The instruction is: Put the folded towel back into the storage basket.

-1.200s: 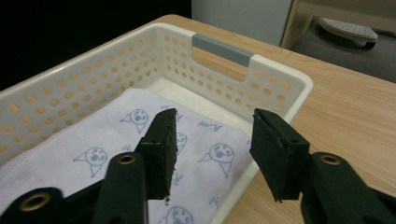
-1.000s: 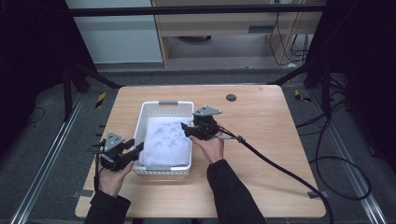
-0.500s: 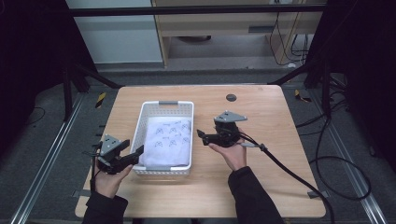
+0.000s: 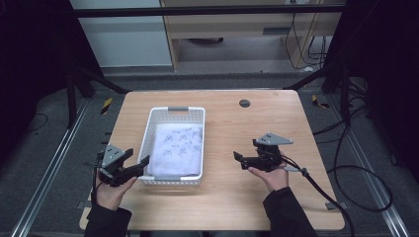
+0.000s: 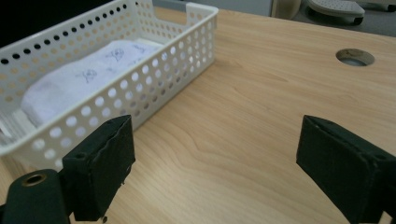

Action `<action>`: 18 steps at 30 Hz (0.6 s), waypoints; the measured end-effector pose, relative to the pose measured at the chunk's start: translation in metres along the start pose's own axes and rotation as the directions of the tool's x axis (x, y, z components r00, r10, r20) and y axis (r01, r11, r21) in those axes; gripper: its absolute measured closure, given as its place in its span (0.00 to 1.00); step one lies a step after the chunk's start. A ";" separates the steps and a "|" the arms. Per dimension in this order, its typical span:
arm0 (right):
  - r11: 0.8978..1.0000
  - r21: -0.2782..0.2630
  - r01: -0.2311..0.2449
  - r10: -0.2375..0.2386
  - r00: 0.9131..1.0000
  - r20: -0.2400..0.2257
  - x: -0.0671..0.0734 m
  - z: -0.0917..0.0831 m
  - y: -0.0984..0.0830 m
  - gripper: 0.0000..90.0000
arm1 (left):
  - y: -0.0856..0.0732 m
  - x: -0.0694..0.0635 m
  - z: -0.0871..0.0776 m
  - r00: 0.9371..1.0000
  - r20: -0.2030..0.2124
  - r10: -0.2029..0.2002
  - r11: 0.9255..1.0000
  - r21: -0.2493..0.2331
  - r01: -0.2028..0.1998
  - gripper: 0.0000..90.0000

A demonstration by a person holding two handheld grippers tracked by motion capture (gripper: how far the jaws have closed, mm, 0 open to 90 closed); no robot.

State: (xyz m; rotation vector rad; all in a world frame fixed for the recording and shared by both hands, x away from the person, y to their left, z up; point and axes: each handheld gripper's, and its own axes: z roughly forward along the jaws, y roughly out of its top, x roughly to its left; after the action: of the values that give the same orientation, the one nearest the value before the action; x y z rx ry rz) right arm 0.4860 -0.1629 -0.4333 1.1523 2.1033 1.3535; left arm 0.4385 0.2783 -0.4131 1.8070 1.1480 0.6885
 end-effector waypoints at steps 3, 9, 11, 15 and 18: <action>1.000 0.003 0.002 -0.002 1.000 0.009 -0.007 -0.012 -0.014 0.11 | -0.004 0.002 -0.002 1.000 -0.005 0.003 1.000 -0.003 -0.003 0.35; 1.000 -0.008 -0.006 0.006 1.000 0.023 -0.018 -0.030 -0.036 0.10 | -0.011 0.008 -0.007 1.000 -0.014 -0.001 1.000 -0.011 0.001 0.35; 1.000 -0.010 -0.002 0.002 1.000 0.025 -0.021 -0.036 -0.043 0.10 | -0.013 0.009 -0.008 1.000 -0.014 0.000 1.000 -0.013 0.000 0.34; 1.000 -0.012 -0.004 0.004 0.999 0.042 -0.029 -0.047 -0.057 0.09 | -0.019 0.013 -0.013 1.000 -0.018 0.001 1.000 -0.027 -0.001 0.34; 1.000 -0.016 -0.023 0.024 0.998 0.061 -0.037 -0.055 -0.070 0.09 | -0.022 0.016 -0.015 1.000 -0.021 0.003 1.000 -0.030 -0.003 0.34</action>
State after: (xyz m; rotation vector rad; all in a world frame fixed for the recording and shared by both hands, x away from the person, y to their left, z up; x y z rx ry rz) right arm 0.4398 -0.2378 -0.4736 1.2004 2.0391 1.3252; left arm 0.4234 0.3026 -0.4255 1.7803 1.1434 0.7245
